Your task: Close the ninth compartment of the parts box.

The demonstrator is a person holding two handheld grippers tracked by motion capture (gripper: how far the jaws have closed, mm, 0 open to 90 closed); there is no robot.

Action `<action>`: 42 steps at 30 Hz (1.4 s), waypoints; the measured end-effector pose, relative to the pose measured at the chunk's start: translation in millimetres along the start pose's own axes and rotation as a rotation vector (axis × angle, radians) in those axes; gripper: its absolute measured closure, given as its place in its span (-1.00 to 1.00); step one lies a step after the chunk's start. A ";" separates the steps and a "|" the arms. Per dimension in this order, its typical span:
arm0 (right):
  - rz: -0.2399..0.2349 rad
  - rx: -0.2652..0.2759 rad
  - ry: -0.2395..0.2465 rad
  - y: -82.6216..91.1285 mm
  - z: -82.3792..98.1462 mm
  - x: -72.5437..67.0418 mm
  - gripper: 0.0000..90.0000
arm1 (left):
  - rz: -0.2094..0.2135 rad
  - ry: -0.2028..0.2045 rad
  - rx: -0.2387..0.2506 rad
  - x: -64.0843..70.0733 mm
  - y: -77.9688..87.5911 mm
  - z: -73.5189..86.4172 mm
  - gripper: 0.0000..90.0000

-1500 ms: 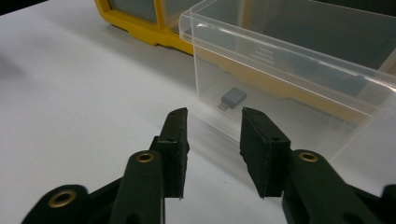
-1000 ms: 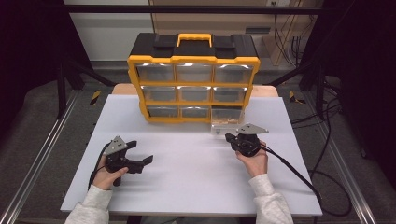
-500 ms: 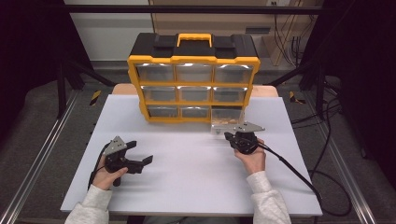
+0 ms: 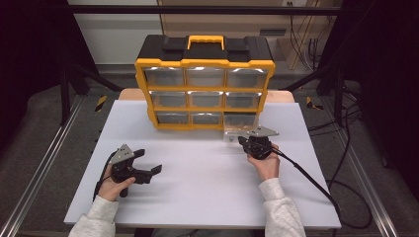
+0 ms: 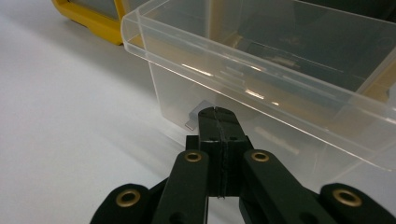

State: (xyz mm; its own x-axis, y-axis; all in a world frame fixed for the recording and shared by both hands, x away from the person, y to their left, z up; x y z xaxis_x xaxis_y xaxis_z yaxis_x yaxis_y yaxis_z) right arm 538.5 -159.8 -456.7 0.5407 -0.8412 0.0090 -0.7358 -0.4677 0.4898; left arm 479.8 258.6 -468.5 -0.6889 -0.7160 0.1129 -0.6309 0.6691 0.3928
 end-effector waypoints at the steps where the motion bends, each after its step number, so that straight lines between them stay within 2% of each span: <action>1: 0.001 0.002 0.000 -0.5 -0.1 0.2 1.00 | 0.001 0.001 0.000 0.1 -0.1 0.0 -0.97; 23: 0.016 0.013 -0.008 -16.3 -8.2 9.3 1.00 | 0.007 0.002 -0.003 0.3 -0.7 0.2 -0.97; 42: 0.028 -0.002 -0.005 -29.9 -12.3 16.8 1.00 | 0.008 0.003 0.001 -0.3 0.1 -0.1 -0.97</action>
State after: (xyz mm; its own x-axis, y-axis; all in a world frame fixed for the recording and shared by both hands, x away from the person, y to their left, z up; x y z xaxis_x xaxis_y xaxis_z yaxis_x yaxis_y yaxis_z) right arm 574.7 -156.5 -460.4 0.5179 -0.8553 0.0188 -0.7500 -0.4433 0.4909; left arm 480.0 258.8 -468.4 -0.6932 -0.7109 0.1188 -0.6256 0.6753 0.3907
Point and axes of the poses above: each handheld gripper's, and its own axes: y roughly backward along the jaws, z roughly out of its underside, x roughly to its right, the point moved 1 cm from there along -y, roughly forward along the jaws, and after that the axes turned 2 degrees about x, right-handed, at the moved point
